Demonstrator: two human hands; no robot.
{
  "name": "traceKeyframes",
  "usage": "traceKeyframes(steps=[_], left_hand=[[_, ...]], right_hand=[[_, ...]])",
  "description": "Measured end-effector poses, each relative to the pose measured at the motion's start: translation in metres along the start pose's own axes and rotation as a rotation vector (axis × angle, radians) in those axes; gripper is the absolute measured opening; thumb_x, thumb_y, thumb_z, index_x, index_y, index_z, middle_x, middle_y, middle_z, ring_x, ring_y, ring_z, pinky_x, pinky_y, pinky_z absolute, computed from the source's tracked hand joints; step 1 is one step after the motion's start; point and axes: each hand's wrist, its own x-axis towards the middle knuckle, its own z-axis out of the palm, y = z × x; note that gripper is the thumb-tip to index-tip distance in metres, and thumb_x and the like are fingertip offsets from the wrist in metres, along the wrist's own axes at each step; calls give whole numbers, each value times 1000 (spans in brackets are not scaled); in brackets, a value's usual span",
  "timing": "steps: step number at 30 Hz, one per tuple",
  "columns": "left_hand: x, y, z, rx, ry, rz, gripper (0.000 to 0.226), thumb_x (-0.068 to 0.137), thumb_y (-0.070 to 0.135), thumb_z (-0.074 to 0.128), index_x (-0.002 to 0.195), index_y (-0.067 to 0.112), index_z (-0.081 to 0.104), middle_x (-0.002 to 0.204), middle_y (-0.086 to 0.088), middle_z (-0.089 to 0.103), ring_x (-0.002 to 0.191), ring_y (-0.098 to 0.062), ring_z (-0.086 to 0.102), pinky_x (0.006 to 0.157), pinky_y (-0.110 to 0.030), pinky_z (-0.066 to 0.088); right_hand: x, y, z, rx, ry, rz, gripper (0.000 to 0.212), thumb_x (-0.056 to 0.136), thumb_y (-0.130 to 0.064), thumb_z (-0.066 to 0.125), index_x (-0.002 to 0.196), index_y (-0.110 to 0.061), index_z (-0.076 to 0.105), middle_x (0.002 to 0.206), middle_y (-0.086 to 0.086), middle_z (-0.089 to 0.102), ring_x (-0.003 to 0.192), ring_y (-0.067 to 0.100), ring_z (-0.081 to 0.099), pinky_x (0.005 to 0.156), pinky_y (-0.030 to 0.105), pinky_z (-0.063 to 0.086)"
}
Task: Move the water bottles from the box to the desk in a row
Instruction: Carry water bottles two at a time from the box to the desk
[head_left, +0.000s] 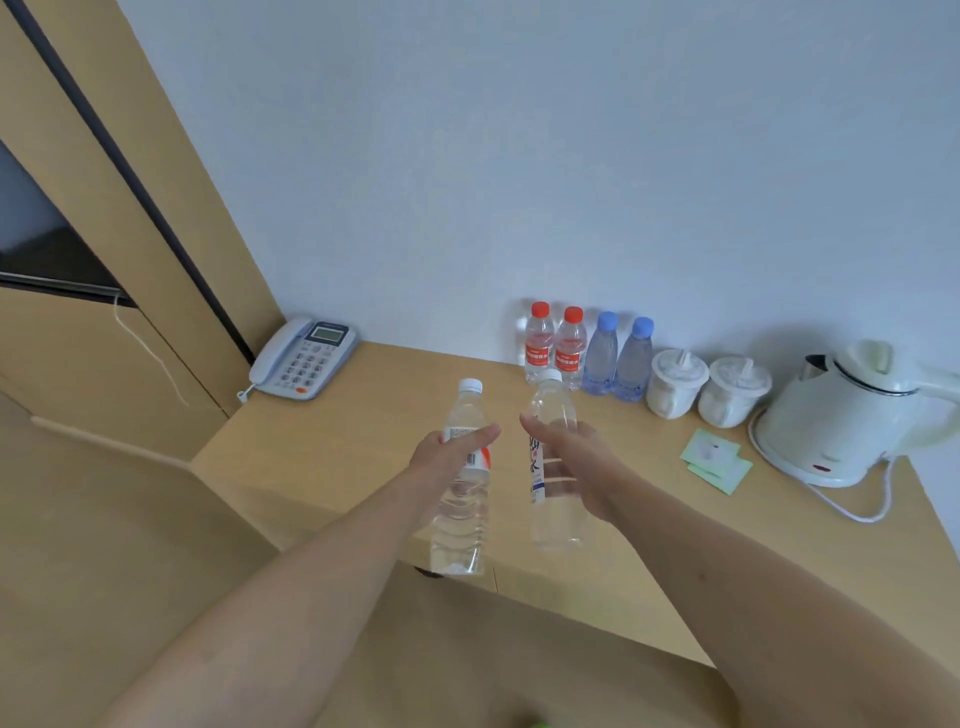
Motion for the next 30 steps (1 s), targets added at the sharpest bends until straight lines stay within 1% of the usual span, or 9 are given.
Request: traceKeyframes(steps=[4, 9, 12, 14, 17, 21, 24, 27, 30], left_hand=[[34, 15, 3, -3, -25, 8, 70, 67, 54, 90, 117, 16, 60, 102, -13, 73, 77, -29, 71, 74, -45, 61], [74, 35, -5, 13, -60, -29, 76, 60, 56, 92, 119, 24, 58, 118, -9, 70, 102, -37, 72, 84, -61, 57], [100, 49, -12, 44, -81, -14, 83, 60, 60, 90, 124, 25, 51, 119, -4, 68, 99, -28, 72, 80, -49, 60], [120, 58, -20, 71, -87, 12, 81, 64, 56, 90, 125, 27, 46, 116, 0, 67, 99, -23, 70, 77, -39, 55], [152, 74, -36, 162, -125, 44, 70, 65, 40, 92, 120, 23, 54, 116, -1, 70, 107, -27, 68, 93, -44, 52], [191, 101, -57, 260, -214, 144, 39, 71, 16, 86, 103, 18, 65, 103, -2, 75, 94, -23, 71, 69, -32, 49], [215, 120, -70, 278, -295, 168, 31, 73, 3, 77, 95, 21, 63, 90, 1, 69, 74, -13, 69, 54, -24, 43], [238, 134, -81, 352, -332, 223, 47, 68, -5, 79, 104, 23, 67, 104, 1, 71, 93, -17, 68, 68, -26, 52], [261, 146, -88, 409, -312, 298, 56, 67, -7, 79, 109, 27, 67, 107, 5, 69, 99, -18, 64, 77, -28, 53]], right_hand=[[33, -11, -9, 24, 18, -1, 70, 72, -42, 90, 123, -17, 49, 106, 13, 72, 73, 27, 78, 55, 32, 59], [71, -26, -9, -20, 44, -25, 62, 75, -35, 88, 121, -20, 50, 100, 6, 73, 72, 17, 75, 66, 38, 62], [94, -33, -1, -74, 66, -38, 66, 75, -36, 88, 124, -21, 46, 107, 10, 71, 91, 26, 73, 89, 51, 60], [108, -39, 6, -86, 95, -82, 69, 74, -31, 90, 126, -21, 46, 109, 8, 66, 88, 24, 69, 85, 46, 60], [132, -48, 21, -79, 101, -154, 77, 68, -20, 94, 131, -20, 50, 114, -1, 64, 95, 16, 69, 75, 30, 60], [165, -66, 40, -307, 167, -180, 79, 57, -27, 96, 126, -24, 58, 118, -5, 67, 110, 14, 65, 100, 40, 53], [184, -79, 54, -493, 238, -171, 64, 57, -26, 96, 113, -24, 64, 107, -5, 69, 103, 16, 64, 91, 38, 54], [202, -94, 69, -564, 309, -219, 53, 60, -16, 95, 103, -20, 64, 98, -3, 69, 97, 19, 65, 81, 33, 53], [218, -110, 82, -656, 388, -224, 56, 63, -10, 93, 112, -16, 65, 101, -1, 69, 99, 22, 64, 85, 38, 54]])
